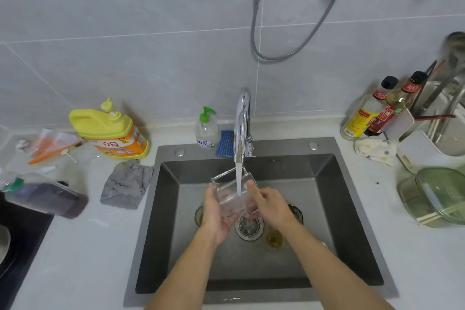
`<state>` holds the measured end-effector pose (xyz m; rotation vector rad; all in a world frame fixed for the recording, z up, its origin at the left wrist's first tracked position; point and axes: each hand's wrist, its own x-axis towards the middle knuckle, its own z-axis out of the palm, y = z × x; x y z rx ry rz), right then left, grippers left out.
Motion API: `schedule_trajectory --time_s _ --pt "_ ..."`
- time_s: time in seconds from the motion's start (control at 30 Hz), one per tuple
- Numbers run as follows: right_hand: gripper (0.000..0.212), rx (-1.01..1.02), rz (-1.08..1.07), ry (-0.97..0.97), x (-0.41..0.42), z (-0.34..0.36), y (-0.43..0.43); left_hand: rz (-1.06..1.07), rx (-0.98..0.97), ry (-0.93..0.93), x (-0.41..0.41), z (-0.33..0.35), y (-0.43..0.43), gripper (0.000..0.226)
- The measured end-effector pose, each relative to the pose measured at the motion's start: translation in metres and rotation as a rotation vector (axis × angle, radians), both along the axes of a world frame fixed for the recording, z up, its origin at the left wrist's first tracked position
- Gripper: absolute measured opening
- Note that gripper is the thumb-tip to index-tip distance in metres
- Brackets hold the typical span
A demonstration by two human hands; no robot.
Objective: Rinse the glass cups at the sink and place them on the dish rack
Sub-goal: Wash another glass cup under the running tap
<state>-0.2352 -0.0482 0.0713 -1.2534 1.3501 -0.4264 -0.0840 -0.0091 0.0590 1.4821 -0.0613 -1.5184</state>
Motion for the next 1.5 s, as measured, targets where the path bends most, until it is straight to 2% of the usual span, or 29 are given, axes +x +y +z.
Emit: schedule_trajectory --time_s 0.1,0.13,0.3,0.37,0.5,0.6,0.67,0.73,0.77,0.83,0.9,0.97,1.1,1.2,1.27,1.33,1.37,1.43,1.5 --pt "0.084 0.087 0.07 0.079 -0.001 0.008 -0.005 -0.116 -0.03 0.003 -0.003 0.011 0.005 0.051" --pt "0.08 0.076 0.097 0.115 -0.001 0.014 -0.004 -0.135 -0.041 0.005 -0.004 0.014 0.007 0.049" --pt "0.03 -0.043 0.317 0.036 -0.01 0.02 -0.004 -0.076 -0.098 0.116 0.003 0.014 0.007 0.075" --pt "0.031 -0.155 0.313 0.118 -0.011 0.016 -0.006 -0.074 -0.082 0.172 0.004 0.011 0.006 0.081" --pt "0.051 -0.29 0.163 0.191 0.005 0.019 0.0 0.016 -0.042 0.222 0.002 0.004 0.004 0.066" --pt "0.047 -0.187 0.145 0.132 0.007 0.024 -0.004 0.03 -0.106 0.223 0.0 0.005 0.006 0.06" --pt "0.054 -0.096 0.236 0.138 0.002 0.031 -0.012 0.034 -0.11 0.224 0.0 0.003 0.005 0.055" --pt "0.06 -0.106 0.348 0.177 -0.002 0.032 -0.015 0.015 -0.074 0.224 0.0 0.007 0.002 0.053" --pt "0.057 -0.146 0.379 0.188 -0.003 0.031 -0.015 0.005 -0.047 0.223 0.0 0.007 0.0 0.057" --pt "0.033 -0.252 0.407 0.223 -0.006 0.027 -0.012 0.036 0.016 0.249 0.003 0.01 -0.005 0.06" --pt "0.012 -0.486 0.456 0.312 -0.011 0.022 -0.009 0.058 0.075 0.242 0.007 0.012 -0.011 0.055" --pt "0.008 -0.668 0.484 0.377 -0.014 0.016 -0.011 0.058 0.111 0.22 0.011 0.008 -0.016 0.048" --pt "0.011 -0.62 0.426 0.256 -0.006 0.026 -0.02 0.099 0.1 0.284 0.009 0.011 -0.016 0.048" --pt "0.018 -0.457 0.326 0.165 0.005 0.029 -0.019 0.179 0.007 0.336 0.008 0.008 -0.016 0.053" --pt "0.019 -0.358 0.173 0.066 0.011 0.026 -0.015 0.119 -0.064 0.334 0.005 0.005 -0.014 0.057" --pt "0.021 -0.284 0.09 0.009 0.015 0.025 -0.011 0.038 -0.092 0.241 0.002 0.004 -0.013 0.053" --pt "0.021 -0.25 0.116 -0.012 0.013 0.025 -0.01 0.021 -0.099 0.197 0.002 0.003 -0.013 0.054" --pt "0.017 -0.197 0.299 -0.011 0.005 0.025 -0.01 0.0 -0.095 0.112 0.005 0.004 -0.014 0.058" --pt "0.009 -0.229 0.565 0.148 -0.003 0.025 -0.012 -0.044 -0.06 0.077 0.007 0.004 -0.017 0.052"
